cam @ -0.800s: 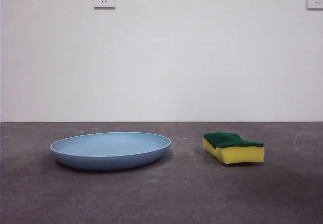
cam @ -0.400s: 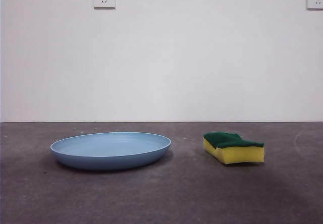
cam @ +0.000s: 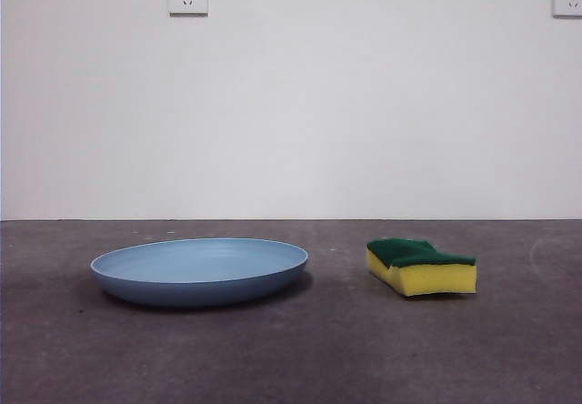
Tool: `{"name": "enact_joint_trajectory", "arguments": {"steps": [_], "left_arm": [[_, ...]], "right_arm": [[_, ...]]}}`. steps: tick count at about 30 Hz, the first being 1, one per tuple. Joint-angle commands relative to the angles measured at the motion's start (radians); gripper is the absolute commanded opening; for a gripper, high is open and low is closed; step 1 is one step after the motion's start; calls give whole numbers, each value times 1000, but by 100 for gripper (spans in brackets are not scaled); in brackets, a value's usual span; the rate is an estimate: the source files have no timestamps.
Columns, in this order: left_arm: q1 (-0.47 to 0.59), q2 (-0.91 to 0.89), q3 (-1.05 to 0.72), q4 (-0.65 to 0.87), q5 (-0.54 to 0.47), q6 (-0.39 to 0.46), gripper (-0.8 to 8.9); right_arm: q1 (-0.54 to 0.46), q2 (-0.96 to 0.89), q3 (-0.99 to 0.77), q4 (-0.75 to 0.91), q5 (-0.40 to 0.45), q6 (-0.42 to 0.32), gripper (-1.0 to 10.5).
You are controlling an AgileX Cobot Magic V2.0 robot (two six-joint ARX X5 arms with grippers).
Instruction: Pick up the plate,pick up the cloth,clean the plate with the cloth
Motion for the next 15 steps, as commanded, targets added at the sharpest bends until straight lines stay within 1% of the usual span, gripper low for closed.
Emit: {"name": "enact_joint_trajectory", "arguments": {"steps": [1,4,6,7,8,9,10,11,15], "left_arm": [[2,120,76,-54,56,42,-4],[2,209,127,-71,130,41,1],[2,253,136,-47,171,40,18],[2,268,136,-35,186,40,64],[1,285,136,-29,188,35,167],[1,299,136,-27,187,32,258],[0,321,136,-27,182,32,378],[0,343,136,-27,185,31,404],[-24,452,138,54,179,10,404]], "right_arm": [[1,111,66,-61,-32,-82,1],[1,192,99,-82,-32,-85,7],[1,240,106,-82,-42,-85,84],[1,256,108,-82,-50,-85,149],[1,275,108,-82,-54,-84,247],[1,287,108,-82,-53,-84,321],[1,303,108,-82,-53,-84,426],[1,313,108,-82,-54,-84,473],[1,317,108,-64,-54,-83,472]]}}
